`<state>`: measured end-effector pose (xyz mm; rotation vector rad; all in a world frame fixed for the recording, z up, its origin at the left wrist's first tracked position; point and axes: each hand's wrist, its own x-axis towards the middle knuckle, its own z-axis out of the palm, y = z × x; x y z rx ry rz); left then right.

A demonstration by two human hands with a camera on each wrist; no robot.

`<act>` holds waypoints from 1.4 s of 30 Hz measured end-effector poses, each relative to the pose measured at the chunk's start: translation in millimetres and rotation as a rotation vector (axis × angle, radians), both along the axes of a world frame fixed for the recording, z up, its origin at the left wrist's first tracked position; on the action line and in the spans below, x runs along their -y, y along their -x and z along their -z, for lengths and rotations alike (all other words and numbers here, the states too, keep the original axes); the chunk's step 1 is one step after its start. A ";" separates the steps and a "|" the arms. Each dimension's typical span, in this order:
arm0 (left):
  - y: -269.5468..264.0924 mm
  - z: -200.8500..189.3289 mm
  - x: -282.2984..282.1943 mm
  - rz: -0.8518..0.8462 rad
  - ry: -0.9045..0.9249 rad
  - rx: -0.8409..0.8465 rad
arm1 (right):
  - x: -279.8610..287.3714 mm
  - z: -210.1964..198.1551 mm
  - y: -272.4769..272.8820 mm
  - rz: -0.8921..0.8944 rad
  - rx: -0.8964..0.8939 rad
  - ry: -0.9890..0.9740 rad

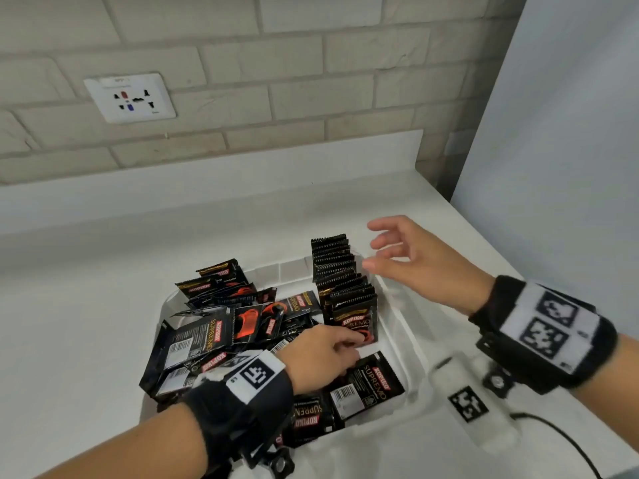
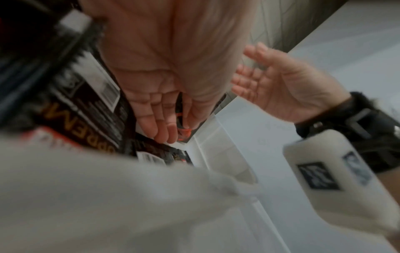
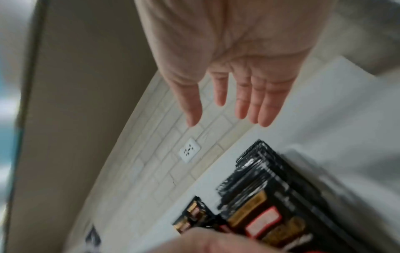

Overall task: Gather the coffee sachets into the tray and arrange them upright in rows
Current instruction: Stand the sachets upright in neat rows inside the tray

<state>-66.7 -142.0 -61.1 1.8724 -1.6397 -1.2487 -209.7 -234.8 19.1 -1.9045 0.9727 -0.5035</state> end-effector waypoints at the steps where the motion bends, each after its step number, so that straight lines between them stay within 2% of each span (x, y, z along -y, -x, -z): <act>1: 1.5 1.6 0.7 -0.049 -0.011 -0.076 | -1.7 2.3 3.5 0.037 0.062 -0.101; 3: 3.7 2.6 2.2 -0.152 -0.028 -0.201 | -5.9 8.0 8.3 0.063 0.160 -0.274; 5: 4.2 1.4 4.6 -0.257 -0.024 -0.243 | -11.0 11.1 9.7 0.089 0.239 -0.422; 8: 3.5 -1.9 6.6 -0.372 -0.031 -0.245 | -17.1 15.1 5.7 0.107 0.302 -0.566; 11: 5.7 -3.5 8.0 -0.406 -0.038 -0.199 | -23.5 19.5 -1.4 0.078 0.333 -0.652; 19: 10.6 2.4 8.4 -0.467 0.070 -0.050 | -32.1 25.9 -6.9 0.107 0.316 -0.719; 23: 8.9 5.6 8.8 -0.521 0.113 -0.080 | -33.0 30.9 -11.2 0.117 0.264 -0.746; 28: 6.9 11.5 8.3 -0.557 0.288 -0.054 | -33.4 36.2 -17.3 0.149 0.286 -0.756; 31: 8.2 8.9 9.3 -0.578 0.352 0.041 | -35.1 38.4 -18.3 0.117 0.276 -0.759; 34: 11.0 5.3 11.9 -0.526 0.331 0.191 | -34.8 41.3 -21.6 0.097 0.259 -0.758; 39: 12.4 3.0 13.5 -0.503 0.283 0.150 | -32.0 46.9 -24.4 0.140 0.283 -0.742; 42: 12.7 8.6 14.9 -0.496 0.339 0.024 | -32.8 51.6 -25.3 0.154 0.293 -0.747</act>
